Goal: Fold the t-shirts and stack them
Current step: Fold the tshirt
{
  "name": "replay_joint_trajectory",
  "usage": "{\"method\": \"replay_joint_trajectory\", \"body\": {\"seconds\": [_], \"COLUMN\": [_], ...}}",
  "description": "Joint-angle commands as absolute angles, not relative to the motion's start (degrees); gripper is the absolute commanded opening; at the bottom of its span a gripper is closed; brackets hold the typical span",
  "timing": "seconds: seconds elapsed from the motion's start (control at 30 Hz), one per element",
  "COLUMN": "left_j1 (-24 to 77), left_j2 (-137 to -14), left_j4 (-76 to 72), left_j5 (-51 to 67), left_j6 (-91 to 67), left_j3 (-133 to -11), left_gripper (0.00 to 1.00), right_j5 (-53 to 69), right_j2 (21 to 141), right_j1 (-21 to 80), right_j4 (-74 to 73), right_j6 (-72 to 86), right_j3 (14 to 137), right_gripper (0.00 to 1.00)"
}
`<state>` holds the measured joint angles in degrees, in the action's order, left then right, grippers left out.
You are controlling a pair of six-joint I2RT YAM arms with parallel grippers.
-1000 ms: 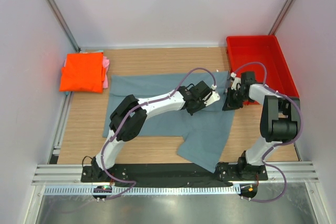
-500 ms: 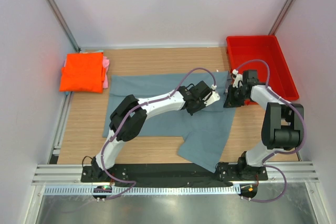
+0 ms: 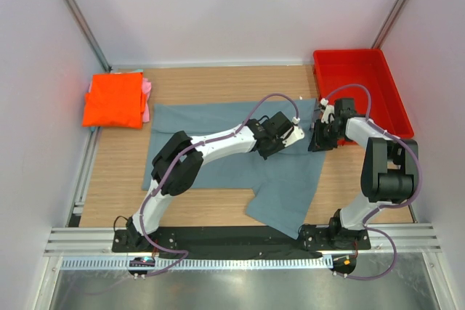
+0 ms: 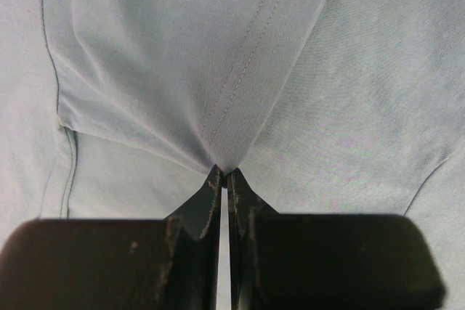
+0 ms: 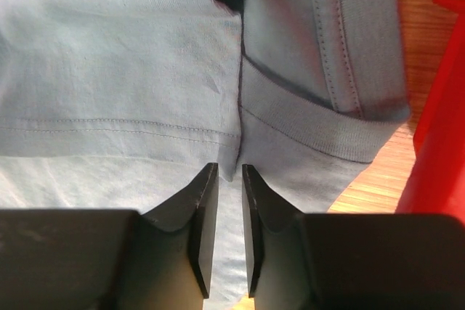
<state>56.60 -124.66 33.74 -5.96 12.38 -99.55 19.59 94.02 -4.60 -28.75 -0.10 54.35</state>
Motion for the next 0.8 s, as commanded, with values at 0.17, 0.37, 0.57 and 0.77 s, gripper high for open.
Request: {"method": "replay_joint_trajectory", "body": {"seconds": [0.17, 0.37, 0.57, 0.77], "left_j1": [56.6, 56.6, 56.7, 56.6], "left_j2": [-123.8, -124.1, -124.5, -124.1], "left_j4": [33.9, 34.0, 34.0, 34.0], "left_j5": [-5.3, -5.3, -5.4, -5.5], "left_j6": [12.0, 12.0, 12.0, 12.1], "left_j3": [-101.7, -101.7, -102.0, -101.5], "left_gripper": [0.03, 0.03, 0.03, 0.03], "right_j5": [19.7, 20.7, 21.1, 22.1], "right_j2": [94.4, 94.2, 93.5, 87.6], "right_j1": [-4.4, -4.4, -4.4, -4.4], "right_j4": [-28.3, -28.4, -28.7, -31.8], "right_j6": [-0.5, -0.5, -0.5, -0.5], "right_j3": [55.7, 55.7, 55.5, 55.2], "right_gripper": [0.23, 0.15, 0.03, 0.01]}}
